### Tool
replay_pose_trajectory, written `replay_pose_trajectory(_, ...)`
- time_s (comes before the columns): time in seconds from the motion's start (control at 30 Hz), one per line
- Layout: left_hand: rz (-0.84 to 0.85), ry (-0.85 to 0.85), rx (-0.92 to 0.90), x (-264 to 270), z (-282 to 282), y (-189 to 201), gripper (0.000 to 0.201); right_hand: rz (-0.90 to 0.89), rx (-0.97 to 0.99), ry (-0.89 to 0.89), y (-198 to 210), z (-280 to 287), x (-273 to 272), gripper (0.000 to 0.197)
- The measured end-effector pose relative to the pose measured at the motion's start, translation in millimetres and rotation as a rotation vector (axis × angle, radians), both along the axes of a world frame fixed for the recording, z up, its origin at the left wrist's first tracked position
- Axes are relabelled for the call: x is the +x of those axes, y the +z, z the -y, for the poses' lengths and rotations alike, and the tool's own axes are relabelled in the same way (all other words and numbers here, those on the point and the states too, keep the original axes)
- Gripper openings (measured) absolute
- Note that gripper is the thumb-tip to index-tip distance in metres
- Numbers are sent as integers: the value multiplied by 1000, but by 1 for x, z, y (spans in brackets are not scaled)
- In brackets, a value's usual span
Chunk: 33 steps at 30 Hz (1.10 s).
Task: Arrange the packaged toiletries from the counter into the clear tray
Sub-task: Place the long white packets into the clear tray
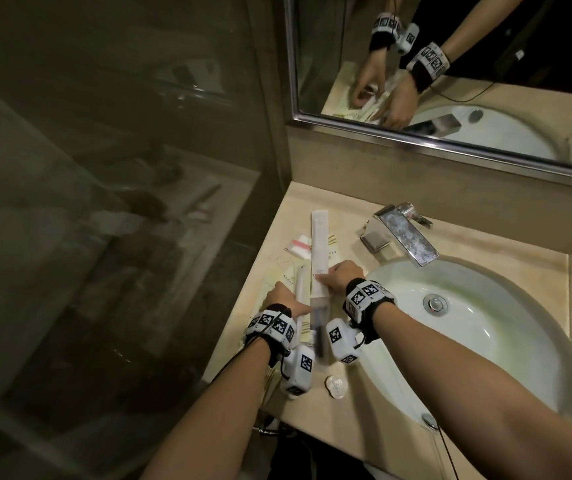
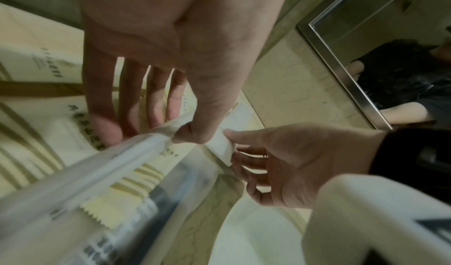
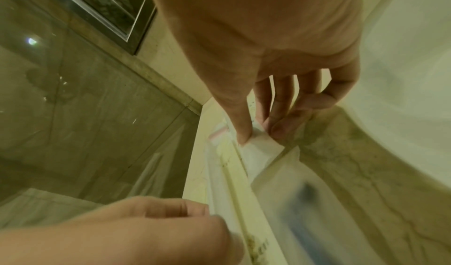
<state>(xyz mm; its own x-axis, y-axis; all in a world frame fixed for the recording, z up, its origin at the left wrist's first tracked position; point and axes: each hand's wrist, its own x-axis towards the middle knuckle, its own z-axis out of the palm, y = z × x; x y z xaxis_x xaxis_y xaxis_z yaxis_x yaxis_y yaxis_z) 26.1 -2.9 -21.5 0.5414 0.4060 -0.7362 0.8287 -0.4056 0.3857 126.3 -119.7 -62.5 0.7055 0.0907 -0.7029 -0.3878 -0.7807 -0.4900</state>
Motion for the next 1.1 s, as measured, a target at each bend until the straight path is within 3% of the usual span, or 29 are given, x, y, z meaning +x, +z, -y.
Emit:
replay_pose_trajectory(0.1, 28, 9, -3, -2, -9, -2, 29, -23, 22, -19, 4, 1, 1, 47)
replay_pose_trajectory(0.2, 41, 2, -20, -4, -20, -2, 13, -18, 55, -55, 11, 2, 1, 49)
replay_pose_trajectory(0.33, 103, 21, -73, -2, -36, 22, 14, 19, 137, -106, 36, 0, -1, 29)
replay_pose_trajectory(0.4, 162, 29, -133, 3, -42, 42, 15, 45, 200, -134, 54, 3, -3, 31)
replay_pose_trajectory(0.6, 341, 143, -449, 26, -40, 87, 37, 178, 388, -257, 117, 30, -16, 18)
replay_pose_trajectory(0.8, 471, 130, -714, 40, -4, 120, 28, 273, 572, -388, 177, 95, -40, 27)
replay_pose_trajectory(0.97, 435, 49, -888, 51, 50, 131, 28, 351, 600, -435, 202, 167, -60, 37)
replay_pose_trajectory(1.1, 319, 65, -1023, 56, 111, 139, 26, 301, 623, -499, 212, 234, -82, 33)
